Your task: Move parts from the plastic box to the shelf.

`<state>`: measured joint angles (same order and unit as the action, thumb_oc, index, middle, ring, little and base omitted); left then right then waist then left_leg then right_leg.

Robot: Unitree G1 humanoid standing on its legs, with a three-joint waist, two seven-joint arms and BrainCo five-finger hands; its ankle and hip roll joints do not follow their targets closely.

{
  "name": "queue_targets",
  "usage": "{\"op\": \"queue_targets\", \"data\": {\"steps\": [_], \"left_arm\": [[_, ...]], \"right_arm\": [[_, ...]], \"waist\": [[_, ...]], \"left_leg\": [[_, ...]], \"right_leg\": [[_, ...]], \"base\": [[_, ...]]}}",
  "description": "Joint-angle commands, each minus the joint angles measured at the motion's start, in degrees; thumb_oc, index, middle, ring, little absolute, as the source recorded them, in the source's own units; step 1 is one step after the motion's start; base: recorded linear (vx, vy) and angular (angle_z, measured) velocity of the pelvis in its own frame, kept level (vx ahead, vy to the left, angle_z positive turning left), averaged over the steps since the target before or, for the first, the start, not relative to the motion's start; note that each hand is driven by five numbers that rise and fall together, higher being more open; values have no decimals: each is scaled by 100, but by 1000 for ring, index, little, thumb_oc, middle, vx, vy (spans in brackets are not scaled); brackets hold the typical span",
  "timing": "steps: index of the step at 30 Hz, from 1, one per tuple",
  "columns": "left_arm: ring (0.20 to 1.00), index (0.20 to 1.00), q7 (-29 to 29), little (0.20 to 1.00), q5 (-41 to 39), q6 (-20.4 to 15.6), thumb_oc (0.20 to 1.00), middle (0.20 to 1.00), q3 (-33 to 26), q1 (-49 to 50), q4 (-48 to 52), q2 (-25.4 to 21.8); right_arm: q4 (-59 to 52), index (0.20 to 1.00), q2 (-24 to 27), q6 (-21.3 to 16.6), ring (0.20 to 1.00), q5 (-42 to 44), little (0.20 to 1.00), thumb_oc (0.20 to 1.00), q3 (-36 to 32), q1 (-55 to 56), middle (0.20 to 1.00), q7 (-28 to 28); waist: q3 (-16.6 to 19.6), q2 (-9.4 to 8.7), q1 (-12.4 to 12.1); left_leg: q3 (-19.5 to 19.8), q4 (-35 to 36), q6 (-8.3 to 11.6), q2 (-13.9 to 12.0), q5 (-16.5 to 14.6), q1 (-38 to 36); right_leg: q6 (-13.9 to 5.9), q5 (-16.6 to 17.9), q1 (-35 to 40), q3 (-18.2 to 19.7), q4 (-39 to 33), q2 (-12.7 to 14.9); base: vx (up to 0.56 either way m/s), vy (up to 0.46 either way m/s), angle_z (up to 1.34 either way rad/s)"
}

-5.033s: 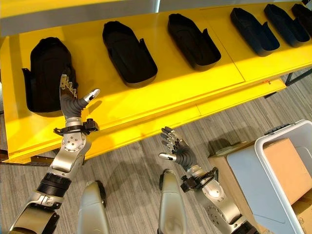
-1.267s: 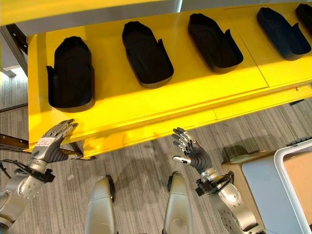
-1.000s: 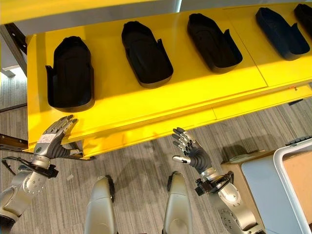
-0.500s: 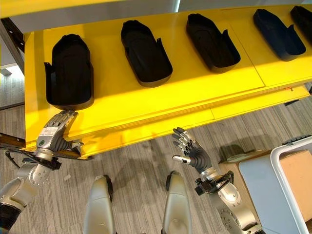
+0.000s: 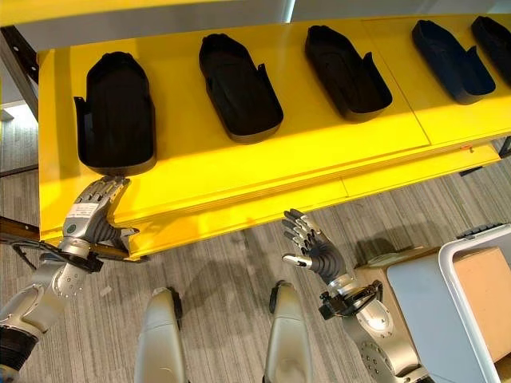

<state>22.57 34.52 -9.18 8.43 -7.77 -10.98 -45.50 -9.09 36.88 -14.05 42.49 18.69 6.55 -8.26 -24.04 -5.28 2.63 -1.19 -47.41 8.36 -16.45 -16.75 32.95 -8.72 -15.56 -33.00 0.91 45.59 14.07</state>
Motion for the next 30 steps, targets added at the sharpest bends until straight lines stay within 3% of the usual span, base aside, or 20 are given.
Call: {"op": "queue_targets", "data": {"steps": [1, 21, 26, 30], "left_arm": [[1000, 1000, -110, 1000, 151, -169, 1000, 1000, 526, -322, -293, 109], [1000, 1000, -157, 1000, 21, -216, 1000, 1000, 687, -444, -292, 214], [1000, 1000, -431, 1000, -471, -492, 1000, 1000, 535, 74, 78, 204], [1000, 1000, -982, 1000, -1186, -746, 1000, 1000, 222, 942, 741, 68]], "right_arm": [[91, 1000, -86, -267, 1000, 105, 1000, 1000, 22, -134, 1000, 21], [123, 1000, -79, -275, 1000, 108, 1000, 1000, 89, -170, 1000, 58], [107, 1000, -124, -314, 1000, 119, 1000, 1000, 73, -222, 1000, 79], [109, 1000, -203, -322, 1000, 79, 1000, 1000, 80, -344, 1000, 85]], "waist": [[250, -70, 168], [254, -67, 172], [248, -29, 111], [301, 66, 16]], "left_leg": [[180, 385, -42, -30, 722, -94], [195, 396, -52, -24, 741, -79], [209, 532, -47, 1, 796, -177], [225, 789, -53, 20, 907, -426]], "right_leg": [[33, 403, -165, 526, 329, 56], [43, 409, -173, 532, 352, 37], [44, 427, -60, 479, 291, 54], [35, 505, 224, 419, 101, 72]], "base": [[0, 0, 0], [0, 0, 0], [0, 0, 0], [31, -44, 1]]}}
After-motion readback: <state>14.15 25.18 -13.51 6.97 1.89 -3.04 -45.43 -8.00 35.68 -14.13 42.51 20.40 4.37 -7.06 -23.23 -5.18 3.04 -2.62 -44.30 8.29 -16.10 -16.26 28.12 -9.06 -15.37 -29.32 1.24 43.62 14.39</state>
